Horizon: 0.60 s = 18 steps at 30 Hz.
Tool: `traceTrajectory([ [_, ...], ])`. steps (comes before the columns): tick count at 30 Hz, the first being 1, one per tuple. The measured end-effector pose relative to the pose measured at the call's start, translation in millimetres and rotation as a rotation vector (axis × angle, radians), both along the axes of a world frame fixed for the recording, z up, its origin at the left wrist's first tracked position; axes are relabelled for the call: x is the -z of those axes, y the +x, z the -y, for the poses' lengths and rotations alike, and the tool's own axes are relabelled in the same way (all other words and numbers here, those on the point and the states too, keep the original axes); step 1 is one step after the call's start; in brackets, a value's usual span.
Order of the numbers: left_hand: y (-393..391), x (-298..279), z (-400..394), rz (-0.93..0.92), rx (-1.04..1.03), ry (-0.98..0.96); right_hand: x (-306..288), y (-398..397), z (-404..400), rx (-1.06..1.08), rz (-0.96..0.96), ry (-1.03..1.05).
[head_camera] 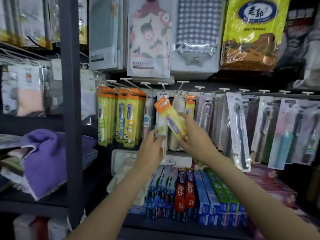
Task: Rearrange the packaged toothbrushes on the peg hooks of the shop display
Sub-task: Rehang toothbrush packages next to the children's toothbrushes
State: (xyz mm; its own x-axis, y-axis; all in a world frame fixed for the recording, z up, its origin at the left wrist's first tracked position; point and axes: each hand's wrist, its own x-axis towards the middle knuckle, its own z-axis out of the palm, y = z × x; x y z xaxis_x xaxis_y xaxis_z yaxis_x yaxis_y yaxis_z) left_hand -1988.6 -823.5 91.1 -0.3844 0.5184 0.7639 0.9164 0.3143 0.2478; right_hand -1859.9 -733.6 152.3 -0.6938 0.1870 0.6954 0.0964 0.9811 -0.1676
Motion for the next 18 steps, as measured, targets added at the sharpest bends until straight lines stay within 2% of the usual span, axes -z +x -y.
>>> traceTrajectory([
  [4,-28.7,1.4,41.6,0.005,-0.095,0.067,-10.7,-51.1,14.3,-0.044,0.093,0.095],
  [8,-58.3,11.5,89.4,0.051,-0.167,0.095,-26.8,-100.3,33.3,-0.112,0.131,0.068],
  [11,-67.4,16.0,119.7,0.077,-0.246,0.074,-30.7,-122.4,44.7,-0.101,0.047,-0.066],
  [15,-70.8,15.8,141.3,0.066,-0.299,0.044,-12.8,-128.6,51.7,-0.132,-0.077,-0.369],
  [18,-70.9,12.8,145.8,0.069,-0.311,0.02,-7.4,-128.9,55.2,-0.178,-0.119,-0.462],
])
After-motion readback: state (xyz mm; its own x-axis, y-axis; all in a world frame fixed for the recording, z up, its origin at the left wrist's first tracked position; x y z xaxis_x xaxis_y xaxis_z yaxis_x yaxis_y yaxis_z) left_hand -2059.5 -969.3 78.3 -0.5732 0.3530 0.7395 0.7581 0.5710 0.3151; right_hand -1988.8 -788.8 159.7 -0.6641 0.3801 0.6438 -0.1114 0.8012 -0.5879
